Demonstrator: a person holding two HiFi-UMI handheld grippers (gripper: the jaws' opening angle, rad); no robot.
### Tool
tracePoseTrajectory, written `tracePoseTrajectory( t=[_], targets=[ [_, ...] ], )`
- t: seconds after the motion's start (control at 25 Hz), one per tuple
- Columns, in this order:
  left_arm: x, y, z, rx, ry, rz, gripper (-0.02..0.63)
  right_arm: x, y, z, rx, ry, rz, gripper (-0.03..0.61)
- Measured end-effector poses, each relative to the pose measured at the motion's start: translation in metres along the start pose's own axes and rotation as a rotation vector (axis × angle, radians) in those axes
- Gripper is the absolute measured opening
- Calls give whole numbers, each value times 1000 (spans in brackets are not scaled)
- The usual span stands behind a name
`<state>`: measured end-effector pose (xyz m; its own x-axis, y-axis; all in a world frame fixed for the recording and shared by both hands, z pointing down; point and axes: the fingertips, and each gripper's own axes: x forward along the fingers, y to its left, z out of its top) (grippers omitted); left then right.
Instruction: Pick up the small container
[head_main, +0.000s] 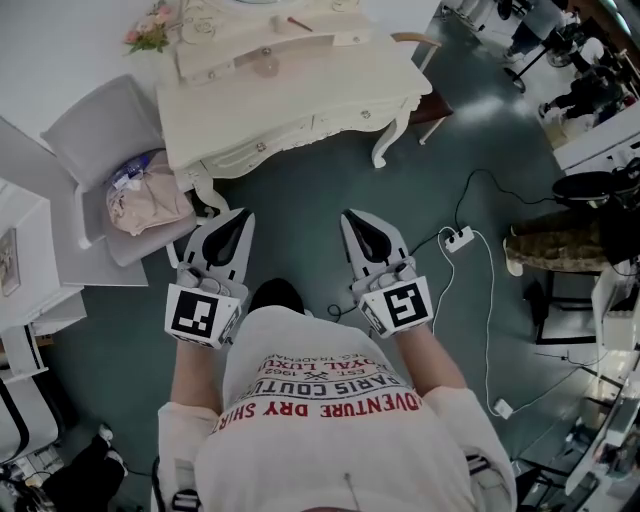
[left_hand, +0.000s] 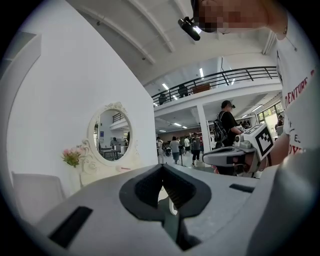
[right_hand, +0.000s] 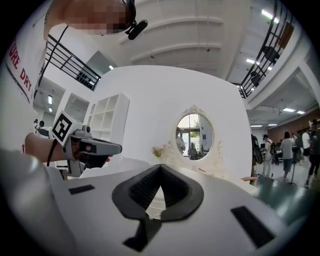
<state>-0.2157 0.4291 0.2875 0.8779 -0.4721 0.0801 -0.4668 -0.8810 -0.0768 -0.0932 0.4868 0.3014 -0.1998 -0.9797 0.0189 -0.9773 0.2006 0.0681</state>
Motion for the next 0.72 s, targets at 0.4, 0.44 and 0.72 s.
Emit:
tracePoseTrajectory(
  t=[0.4,0.44,0.72],
  targets=[
    [83,75,-21,-23,31,-9,6,96,-47,-25,14,61,15,-2],
    [94,89,-19,-24,28,-12,6,111,-53,-25,13,66,15,-2],
    [180,196,-12,-37,10,-35,6,231,-102,-13,-8,71,-15,-2]
  ],
)
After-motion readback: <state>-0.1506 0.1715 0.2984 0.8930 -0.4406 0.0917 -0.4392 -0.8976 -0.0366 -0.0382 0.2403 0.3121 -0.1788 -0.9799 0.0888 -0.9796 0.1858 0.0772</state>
